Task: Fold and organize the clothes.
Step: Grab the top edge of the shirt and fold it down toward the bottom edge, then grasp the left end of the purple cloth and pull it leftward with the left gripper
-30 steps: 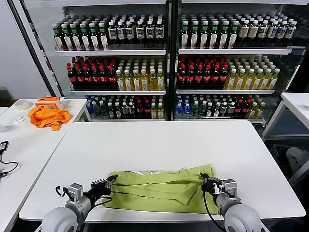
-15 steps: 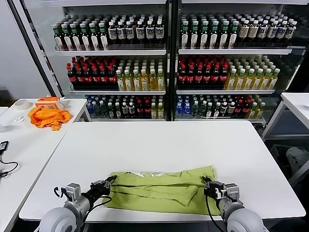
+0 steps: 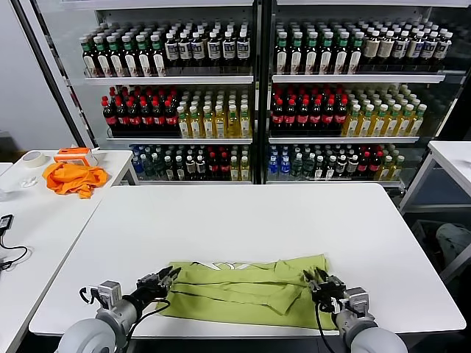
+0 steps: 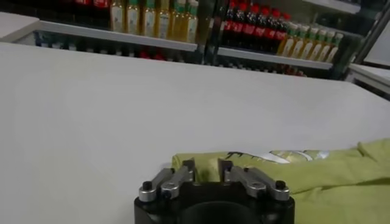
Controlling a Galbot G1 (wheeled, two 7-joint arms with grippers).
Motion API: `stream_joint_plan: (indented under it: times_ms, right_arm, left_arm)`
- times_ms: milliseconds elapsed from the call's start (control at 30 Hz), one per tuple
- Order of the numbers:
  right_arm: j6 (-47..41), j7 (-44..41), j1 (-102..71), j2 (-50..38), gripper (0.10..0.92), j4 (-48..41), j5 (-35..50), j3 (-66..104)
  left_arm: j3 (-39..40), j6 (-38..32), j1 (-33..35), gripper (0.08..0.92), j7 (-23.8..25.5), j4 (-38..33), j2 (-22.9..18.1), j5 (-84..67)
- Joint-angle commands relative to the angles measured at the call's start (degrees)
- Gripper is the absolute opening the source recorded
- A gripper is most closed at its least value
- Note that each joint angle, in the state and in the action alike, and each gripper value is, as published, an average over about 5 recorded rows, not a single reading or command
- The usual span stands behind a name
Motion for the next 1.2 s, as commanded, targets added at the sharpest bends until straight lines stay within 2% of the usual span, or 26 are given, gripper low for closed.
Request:
stream_joint_plan:
  times_ms: [33,333,467,633,800,1200]
  right_arm:
    - [1.99,-1.15,-4.60,0.08,0.560,4.04,-2.93,6.39]
    - [2.35,-0.97,-6.14,1.94,0.798,1.96,-3.63,8.24]
    - [2.35,-0.98,-6.10,2.44,0.820,1.65,-4.13,8.00]
    - [2.32,-0.96,-6.04,2.89,0.823,1.37,-4.52,7.95]
    - [2.46,-0.87,-6.06,3.32,0.823,1.00,-4.99,7.70]
    - [2.43,0.41,-6.10,3.93,0.823,0.37,-6.12,7.05]
  left_arm:
    - [1.31,-2.77,0.86,0.437,-8.82,-2.18,-1.45,-0.13]
    - [5.50,-3.50,1.14,0.697,-18.36,-1.61,-4.32,1.68]
    - [6.57,-3.25,0.86,0.793,-20.21,-0.79,-4.58,2.69]
    - [7.70,-2.16,0.57,0.822,-21.44,-0.54,-5.17,4.41]
    - [8.78,-1.92,-0.96,0.796,-21.91,0.57,-6.10,4.50]
    - [10.00,-1.54,-0.69,0.464,-21.19,-0.08,-7.21,3.98]
